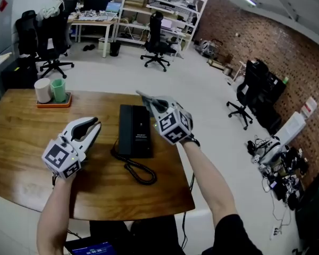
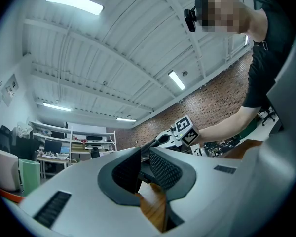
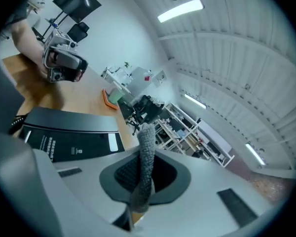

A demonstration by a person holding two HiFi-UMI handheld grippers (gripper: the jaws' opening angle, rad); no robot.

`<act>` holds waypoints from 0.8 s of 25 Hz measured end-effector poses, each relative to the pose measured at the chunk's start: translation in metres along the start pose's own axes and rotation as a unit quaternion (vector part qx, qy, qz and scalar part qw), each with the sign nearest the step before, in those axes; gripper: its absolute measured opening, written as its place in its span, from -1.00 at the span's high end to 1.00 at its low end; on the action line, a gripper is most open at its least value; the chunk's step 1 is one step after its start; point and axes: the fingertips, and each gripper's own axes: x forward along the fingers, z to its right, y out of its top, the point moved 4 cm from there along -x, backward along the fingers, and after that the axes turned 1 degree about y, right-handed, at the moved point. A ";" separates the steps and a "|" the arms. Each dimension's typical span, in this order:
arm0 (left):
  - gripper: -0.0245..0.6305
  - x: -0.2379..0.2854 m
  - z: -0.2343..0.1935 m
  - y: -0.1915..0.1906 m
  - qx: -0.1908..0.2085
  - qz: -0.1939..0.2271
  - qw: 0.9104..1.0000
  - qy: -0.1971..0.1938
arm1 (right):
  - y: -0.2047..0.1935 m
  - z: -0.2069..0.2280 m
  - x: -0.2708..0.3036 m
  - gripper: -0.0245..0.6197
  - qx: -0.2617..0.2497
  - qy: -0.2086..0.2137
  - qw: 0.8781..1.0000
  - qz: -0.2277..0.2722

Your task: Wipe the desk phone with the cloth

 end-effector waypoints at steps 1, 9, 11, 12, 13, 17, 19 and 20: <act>0.80 0.000 0.001 0.001 0.000 0.000 1.000 0.000 | -0.001 -0.004 0.005 0.84 -0.009 0.009 1.000 -0.008; 0.80 0.000 0.000 0.006 0.011 -0.002 1.000 -0.003 | -0.001 -0.065 -0.034 0.85 -0.102 0.104 0.989 -0.023; 0.80 -0.001 -0.001 0.005 0.011 -0.003 1.000 -0.004 | -0.003 -0.089 -0.053 0.85 -0.107 0.140 0.984 -0.022; 0.80 -0.002 -0.001 0.004 0.011 -0.003 1.000 -0.005 | -0.003 -0.101 -0.063 0.85 -0.106 0.158 0.982 -0.019; 0.80 -0.002 -0.002 0.003 0.011 -0.003 1.000 -0.006 | -0.004 -0.113 -0.072 0.85 -0.105 0.172 0.979 -0.017; 0.80 -0.004 -0.008 0.000 0.014 -0.007 1.000 -0.010 | -0.009 -0.154 -0.101 0.85 -0.111 0.213 0.971 -0.019; 0.80 0.000 -0.006 -0.004 0.009 -0.008 1.000 -0.018 | -0.012 -0.163 -0.115 0.84 -0.111 0.231 0.966 -0.023; 0.80 0.001 -0.004 -0.005 0.004 -0.009 1.000 -0.022 | -0.013 -0.164 -0.123 0.85 -0.103 0.232 0.967 -0.022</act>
